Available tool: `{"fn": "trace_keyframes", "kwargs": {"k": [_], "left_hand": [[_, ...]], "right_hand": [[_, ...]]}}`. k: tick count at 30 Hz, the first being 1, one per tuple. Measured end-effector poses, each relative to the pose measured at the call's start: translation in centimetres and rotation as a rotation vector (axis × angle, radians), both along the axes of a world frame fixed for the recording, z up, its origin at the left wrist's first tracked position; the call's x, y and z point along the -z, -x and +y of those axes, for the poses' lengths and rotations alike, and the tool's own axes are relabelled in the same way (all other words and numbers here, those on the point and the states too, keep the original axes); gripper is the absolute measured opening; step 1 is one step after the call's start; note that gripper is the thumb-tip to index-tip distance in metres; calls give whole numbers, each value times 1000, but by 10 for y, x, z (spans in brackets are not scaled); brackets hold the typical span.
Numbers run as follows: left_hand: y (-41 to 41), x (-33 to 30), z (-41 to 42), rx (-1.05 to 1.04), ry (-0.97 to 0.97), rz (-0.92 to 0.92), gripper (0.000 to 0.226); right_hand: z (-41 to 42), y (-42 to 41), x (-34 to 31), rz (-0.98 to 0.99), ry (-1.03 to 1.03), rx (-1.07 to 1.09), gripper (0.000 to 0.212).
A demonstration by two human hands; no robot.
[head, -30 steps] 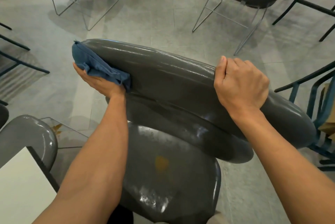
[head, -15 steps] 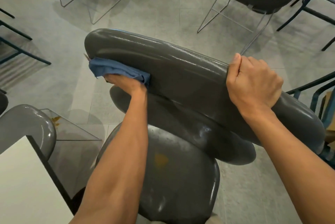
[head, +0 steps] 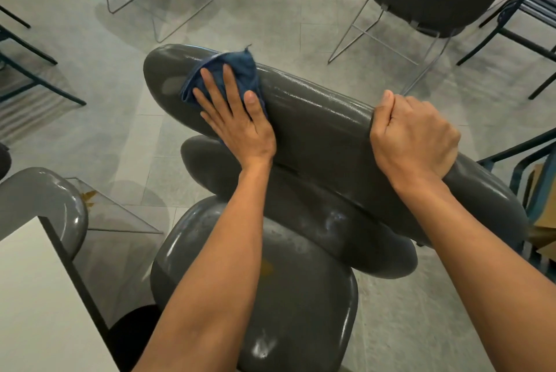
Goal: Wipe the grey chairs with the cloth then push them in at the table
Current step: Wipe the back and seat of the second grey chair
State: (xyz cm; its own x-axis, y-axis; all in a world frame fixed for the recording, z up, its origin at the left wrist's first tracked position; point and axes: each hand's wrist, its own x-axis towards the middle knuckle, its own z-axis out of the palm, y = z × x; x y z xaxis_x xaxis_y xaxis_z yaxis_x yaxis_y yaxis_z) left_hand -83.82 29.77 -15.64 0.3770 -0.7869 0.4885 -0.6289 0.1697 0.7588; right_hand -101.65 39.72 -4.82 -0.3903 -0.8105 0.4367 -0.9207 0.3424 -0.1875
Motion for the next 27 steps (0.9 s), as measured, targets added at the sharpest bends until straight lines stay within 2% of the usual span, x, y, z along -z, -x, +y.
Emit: {"fn": "trace_keyframes", "kwargs": {"k": [3, 5, 8, 13, 16, 20, 24, 27], "left_hand": [[2, 33, 6, -35, -101, 195, 72], [7, 51, 15, -59, -231, 450, 82], [23, 61, 24, -172, -360, 760, 59], [37, 47, 19, -284, -304, 911, 61], [48, 36, 33, -252, -194, 771, 61], [67, 27, 48, -88, -45, 552, 56], [93, -5, 74, 175, 158, 165, 48], [97, 0, 84, 298, 270, -78, 42]], "right_hand": [[-1, 1, 2, 19, 8, 10, 55], [-2, 2, 4, 20, 11, 8, 55], [-3, 6, 8, 43, 22, 8, 54], [-4, 9, 14, 44, 34, -12, 56], [-1, 10, 13, 26, 33, -37, 58], [1, 11, 15, 9, 52, -76, 59], [2, 14, 16, 25, 52, -103, 57], [2, 14, 17, 50, 49, -117, 55]]}}
